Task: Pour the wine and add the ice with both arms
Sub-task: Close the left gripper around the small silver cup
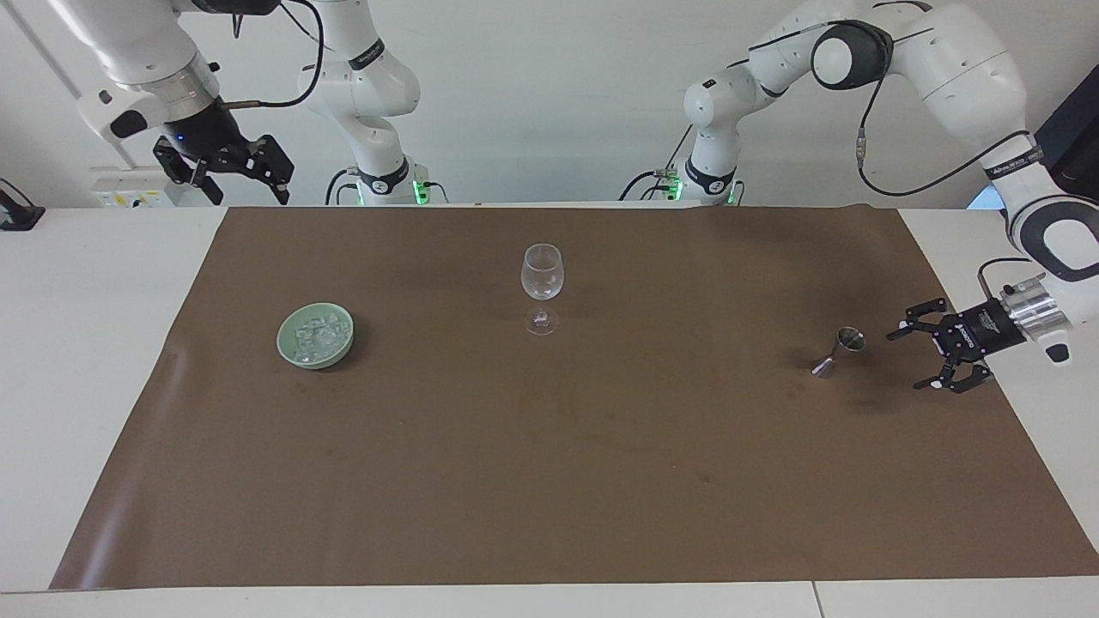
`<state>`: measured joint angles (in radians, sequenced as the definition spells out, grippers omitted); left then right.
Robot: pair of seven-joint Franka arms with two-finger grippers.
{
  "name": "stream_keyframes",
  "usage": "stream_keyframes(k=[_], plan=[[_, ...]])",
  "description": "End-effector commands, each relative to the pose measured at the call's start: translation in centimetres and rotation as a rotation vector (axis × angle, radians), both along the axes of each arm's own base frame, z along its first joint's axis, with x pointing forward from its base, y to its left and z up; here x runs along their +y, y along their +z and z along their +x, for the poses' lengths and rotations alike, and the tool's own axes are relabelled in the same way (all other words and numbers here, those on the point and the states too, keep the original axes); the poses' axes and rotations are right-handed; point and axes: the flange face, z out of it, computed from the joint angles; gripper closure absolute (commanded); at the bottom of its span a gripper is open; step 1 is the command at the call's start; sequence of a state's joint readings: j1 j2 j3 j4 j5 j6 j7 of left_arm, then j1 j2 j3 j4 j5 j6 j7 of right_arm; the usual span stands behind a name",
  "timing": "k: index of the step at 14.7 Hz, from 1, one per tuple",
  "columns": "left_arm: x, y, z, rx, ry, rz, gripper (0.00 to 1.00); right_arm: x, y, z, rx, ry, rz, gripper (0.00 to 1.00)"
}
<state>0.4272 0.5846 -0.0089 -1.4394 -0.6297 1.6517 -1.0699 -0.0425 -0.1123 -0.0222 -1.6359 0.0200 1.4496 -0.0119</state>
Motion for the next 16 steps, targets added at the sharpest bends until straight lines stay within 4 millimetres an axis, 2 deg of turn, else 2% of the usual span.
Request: stream_keyframes(k=[1, 3, 5, 6, 8, 12, 16], plan=[[-0.4, -3.2, -0.1, 0.041, 0.026, -0.040, 0.00, -0.3, 0.1, -0.6, 0.000, 0.016, 0.013, 0.00], [-1.4, -5.1, -1.6, 0.022, -0.012, -0.068, 0.00, -0.3, 0.1, -0.6, 0.000, 0.016, 0.013, 0.00], [-2.0, -5.6, -3.2, -0.039, -0.020, -0.147, 0.00, -0.3, 0.1, -0.6, 0.000, 0.016, 0.013, 0.00], [-1.8, -6.0, -3.9, -0.054, -0.019, -0.160, 0.00, -0.3, 0.1, -0.6, 0.000, 0.016, 0.013, 0.00], [-2.1, -6.1, -4.5, -0.048, -0.004, -0.191, 0.00, -0.3, 0.1, -0.6, 0.000, 0.016, 0.013, 0.00], [-2.6, -8.9, -9.2, -0.040, 0.090, -0.283, 0.00, -0.3, 0.1, -0.6, 0.000, 0.016, 0.013, 0.00], [-2.7, -9.3, -10.2, -0.075, 0.128, -0.318, 0.00, -0.3, 0.0, -0.6, 0.001, 0.016, 0.013, 0.00]])
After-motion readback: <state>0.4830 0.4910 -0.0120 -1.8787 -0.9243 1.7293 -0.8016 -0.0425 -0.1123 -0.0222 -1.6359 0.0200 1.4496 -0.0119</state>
